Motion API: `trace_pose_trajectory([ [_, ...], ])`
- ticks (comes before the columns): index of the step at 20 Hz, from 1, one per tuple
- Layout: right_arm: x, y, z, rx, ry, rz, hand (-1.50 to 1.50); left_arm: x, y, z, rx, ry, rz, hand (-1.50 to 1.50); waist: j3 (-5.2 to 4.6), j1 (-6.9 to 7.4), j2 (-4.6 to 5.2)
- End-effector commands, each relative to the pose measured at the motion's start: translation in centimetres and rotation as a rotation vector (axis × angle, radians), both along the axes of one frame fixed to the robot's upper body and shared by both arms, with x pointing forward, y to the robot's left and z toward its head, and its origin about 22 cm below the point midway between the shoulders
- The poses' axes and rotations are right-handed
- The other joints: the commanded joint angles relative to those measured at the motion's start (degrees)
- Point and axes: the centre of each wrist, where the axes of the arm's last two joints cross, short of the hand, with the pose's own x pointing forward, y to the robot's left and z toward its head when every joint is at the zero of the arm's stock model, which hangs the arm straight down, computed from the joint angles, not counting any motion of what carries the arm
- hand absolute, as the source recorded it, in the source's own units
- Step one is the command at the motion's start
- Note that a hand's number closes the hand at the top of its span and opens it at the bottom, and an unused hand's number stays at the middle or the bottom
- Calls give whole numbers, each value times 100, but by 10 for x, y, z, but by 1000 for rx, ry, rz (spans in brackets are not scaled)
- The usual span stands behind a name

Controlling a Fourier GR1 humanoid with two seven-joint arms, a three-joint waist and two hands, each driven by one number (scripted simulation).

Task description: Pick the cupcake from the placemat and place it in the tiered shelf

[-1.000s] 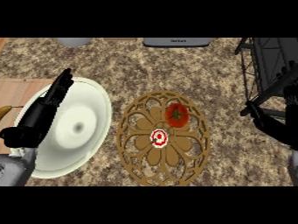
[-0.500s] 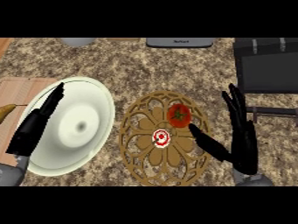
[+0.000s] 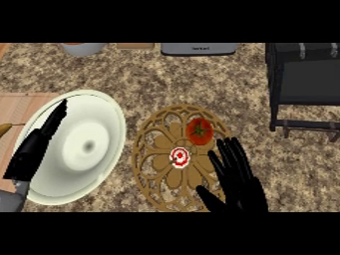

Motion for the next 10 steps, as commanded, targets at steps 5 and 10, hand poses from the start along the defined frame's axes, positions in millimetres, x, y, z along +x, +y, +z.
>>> trace_pose_trajectory([
  [5, -25, 4, 4, -323, 124, -288, -150, -5, 11, -1, 4, 7, 32, 0, -34, -147, -43],
  [10, -42, 36, 28, -424, 222, -412, -150, 3, 15, 7, 5, 3, -3, 0, -3, -18, 16],
])
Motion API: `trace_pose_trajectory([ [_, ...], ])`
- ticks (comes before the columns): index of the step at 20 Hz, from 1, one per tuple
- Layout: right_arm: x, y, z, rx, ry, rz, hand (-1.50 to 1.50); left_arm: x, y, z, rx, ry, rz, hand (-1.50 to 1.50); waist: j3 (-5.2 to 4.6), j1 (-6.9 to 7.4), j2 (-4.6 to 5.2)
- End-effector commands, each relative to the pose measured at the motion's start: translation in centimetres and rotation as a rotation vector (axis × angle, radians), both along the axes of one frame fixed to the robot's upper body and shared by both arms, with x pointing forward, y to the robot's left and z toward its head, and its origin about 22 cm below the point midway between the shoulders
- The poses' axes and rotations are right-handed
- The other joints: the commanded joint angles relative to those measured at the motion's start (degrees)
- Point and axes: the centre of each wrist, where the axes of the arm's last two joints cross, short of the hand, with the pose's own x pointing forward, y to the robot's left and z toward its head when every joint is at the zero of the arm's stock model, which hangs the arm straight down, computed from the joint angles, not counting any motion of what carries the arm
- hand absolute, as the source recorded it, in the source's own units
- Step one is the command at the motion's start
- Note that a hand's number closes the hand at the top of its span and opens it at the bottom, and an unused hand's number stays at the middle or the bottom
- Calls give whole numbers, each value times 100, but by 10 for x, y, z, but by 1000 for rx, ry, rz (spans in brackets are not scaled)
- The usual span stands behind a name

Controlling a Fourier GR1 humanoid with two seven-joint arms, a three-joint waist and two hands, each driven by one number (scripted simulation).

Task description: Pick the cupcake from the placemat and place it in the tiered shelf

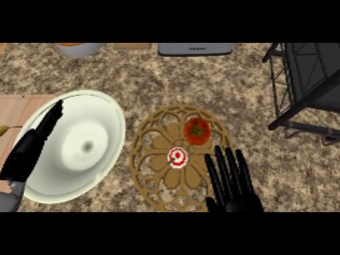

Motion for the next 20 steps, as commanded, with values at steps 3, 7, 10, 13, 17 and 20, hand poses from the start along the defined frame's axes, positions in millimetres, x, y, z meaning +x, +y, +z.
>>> trace_pose_trajectory([
  [3, -19, 40, 18, -158, 130, -205, -150, 5, -9, 4, -19, -15, -17, 0, 18, 136, 45],
  [7, -38, 76, 26, -195, 147, -296, -150, 14, -5, 17, -13, -15, -31, 0, 35, 205, 50],
  [10, -28, 93, 40, -233, 159, -343, -150, 15, -10, 10, -25, -29, -46, 0, 36, 256, 72],
  [13, -13, 106, 32, -224, 170, -362, -150, 7, -14, 4, -15, -32, -42, 0, 41, 280, 69],
  [17, -25, 115, 35, -214, 169, -356, -150, 5, -15, 3, -5, -25, -48, 0, 42, 258, 57],
  [20, -6, 112, 25, -211, 147, -369, -150, 3, -6, 12, -15, -11, -40, 0, 44, 277, 54],
])
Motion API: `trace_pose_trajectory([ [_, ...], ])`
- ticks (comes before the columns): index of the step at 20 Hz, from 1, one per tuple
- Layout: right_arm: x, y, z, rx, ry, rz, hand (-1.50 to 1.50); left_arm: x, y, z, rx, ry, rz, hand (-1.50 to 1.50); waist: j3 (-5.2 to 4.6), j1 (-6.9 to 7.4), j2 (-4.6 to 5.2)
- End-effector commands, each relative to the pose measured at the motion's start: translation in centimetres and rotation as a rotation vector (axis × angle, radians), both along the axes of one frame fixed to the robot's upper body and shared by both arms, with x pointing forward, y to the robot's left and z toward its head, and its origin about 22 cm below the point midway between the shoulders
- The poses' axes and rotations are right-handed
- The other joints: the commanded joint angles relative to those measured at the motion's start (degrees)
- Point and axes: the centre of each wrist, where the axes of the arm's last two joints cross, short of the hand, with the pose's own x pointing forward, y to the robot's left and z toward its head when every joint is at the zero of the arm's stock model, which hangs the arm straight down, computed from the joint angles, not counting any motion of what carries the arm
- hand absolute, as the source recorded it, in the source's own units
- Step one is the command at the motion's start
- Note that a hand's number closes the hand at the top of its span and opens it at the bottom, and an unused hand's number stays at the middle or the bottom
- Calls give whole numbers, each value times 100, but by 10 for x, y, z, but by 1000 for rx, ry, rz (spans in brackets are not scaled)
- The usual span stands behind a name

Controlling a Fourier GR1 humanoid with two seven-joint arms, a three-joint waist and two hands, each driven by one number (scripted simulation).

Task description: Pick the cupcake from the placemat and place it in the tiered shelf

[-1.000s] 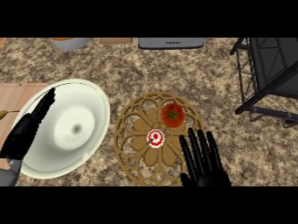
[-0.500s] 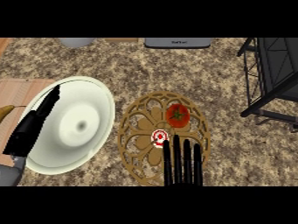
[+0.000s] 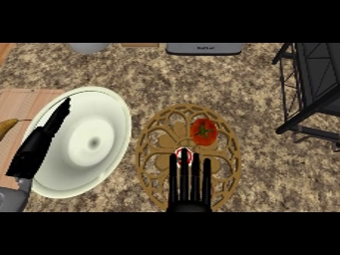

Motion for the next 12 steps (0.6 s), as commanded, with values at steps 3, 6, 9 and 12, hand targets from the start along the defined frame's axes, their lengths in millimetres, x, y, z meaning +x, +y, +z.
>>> trace_pose_trajectory([
  [3, 5, 8, -11, -5, -49, -48, -150, 3, -8, 1, 2, -4, 16, 0, 2, -16, -1],
  [6, 17, 9, -24, -11, -97, -51, -150, -1, -4, 1, -8, 2, -5, 0, 3, 1, 1],
  [9, 22, 7, -32, -15, -127, -43, -150, 13, -11, 1, -11, -5, 16, 0, 3, -22, 4],
  [12, 23, 8, -31, -3, -103, -69, -150, -4, 13, 4, 4, -7, -6, 0, 3, 16, -2],
])
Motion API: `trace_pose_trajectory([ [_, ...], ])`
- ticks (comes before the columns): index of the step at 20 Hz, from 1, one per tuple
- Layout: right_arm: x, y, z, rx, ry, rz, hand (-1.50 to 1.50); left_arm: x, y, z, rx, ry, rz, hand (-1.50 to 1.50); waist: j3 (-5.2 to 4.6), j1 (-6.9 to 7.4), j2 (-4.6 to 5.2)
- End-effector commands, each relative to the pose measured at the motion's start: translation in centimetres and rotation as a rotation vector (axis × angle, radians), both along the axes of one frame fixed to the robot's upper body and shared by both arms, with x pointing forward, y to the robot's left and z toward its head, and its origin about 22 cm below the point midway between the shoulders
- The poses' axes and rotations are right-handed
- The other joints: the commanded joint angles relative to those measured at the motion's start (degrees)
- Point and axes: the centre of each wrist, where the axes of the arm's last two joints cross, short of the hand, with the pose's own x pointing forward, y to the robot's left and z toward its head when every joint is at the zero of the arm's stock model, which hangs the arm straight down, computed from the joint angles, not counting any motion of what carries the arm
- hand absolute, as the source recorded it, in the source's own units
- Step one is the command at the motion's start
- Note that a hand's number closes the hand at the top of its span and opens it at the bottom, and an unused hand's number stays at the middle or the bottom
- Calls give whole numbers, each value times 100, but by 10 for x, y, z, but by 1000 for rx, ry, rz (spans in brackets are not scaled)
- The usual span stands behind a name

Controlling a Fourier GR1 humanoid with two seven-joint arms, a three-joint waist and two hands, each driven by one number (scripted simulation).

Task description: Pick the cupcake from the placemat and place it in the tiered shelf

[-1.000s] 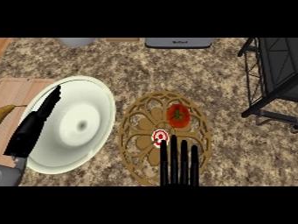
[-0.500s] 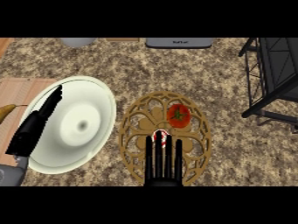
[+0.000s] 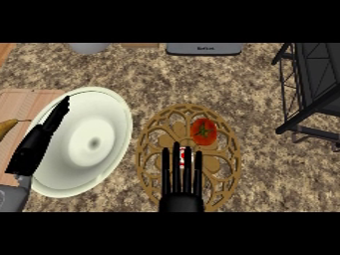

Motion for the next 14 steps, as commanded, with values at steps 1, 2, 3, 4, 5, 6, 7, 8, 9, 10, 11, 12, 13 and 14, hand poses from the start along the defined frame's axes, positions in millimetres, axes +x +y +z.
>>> trace_pose_trajectory([
  [1, 6, -3, -19, 35, -28, -84, -150, -5, 0, 4, -6, -10, 1, 0, 4, 3, 16],
  [2, 5, -5, -2, 32, -29, -81, -150, -5, -9, 1, 2, -17, 23, 0, 3, -16, 13],
  [3, 17, 4, 3, 48, -35, -89, -150, 2, 8, -1, -11, -2, -14, 0, 2, 16, 26],
  [4, 14, 1, -13, 57, -33, -75, -150, 6, -9, 6, 12, -5, 4, 0, 4, 7, 23],
  [5, -10, 9, -15, 44, -9, -96, -150, -3, -3, 11, 3, 0, -20, 0, 5, 37, 15],
  [6, 16, 3, -9, 27, -28, -94, -150, 0, -1, 6, 17, -13, -4, 0, 3, 15, 21],
  [7, 1, -4, -25, 42, -24, -84, -150, 0, 2, -8, -7, 16, 3, 0, 2, -36, 22],
  [8, 17, -10, -9, 50, -4, -95, -150, -6, 1, -8, 15, 1, -2, 0, 2, -26, 18],
  [9, 26, -5, -7, 47, -17, -89, -150, 13, -4, 10, -4, -8, 3, 0, 3, -13, 23],
  [10, 16, -2, -14, 29, -16, -101, -150, 8, -4, -10, -8, 1, 5, 0, 2, -18, 25],
  [11, 22, -3, -6, 50, -39, -99, -150, 9, -4, -8, 7, -18, -15, 0, 2, -19, 24],
  [12, 27, -3, -15, 32, -13, -100, -150, 2, -12, 4, -8, 1, -16, 0, 4, 15, 18],
  [13, 26, -8, -25, 45, -14, -101, -150, 7, -24, -5, 4, -5, 1, 0, 4, -11, 22],
  [14, 33, -11, -16, 45, -11, -103, -150, 3, -12, 5, 7, 6, -1, 0, 4, -2, 17],
])
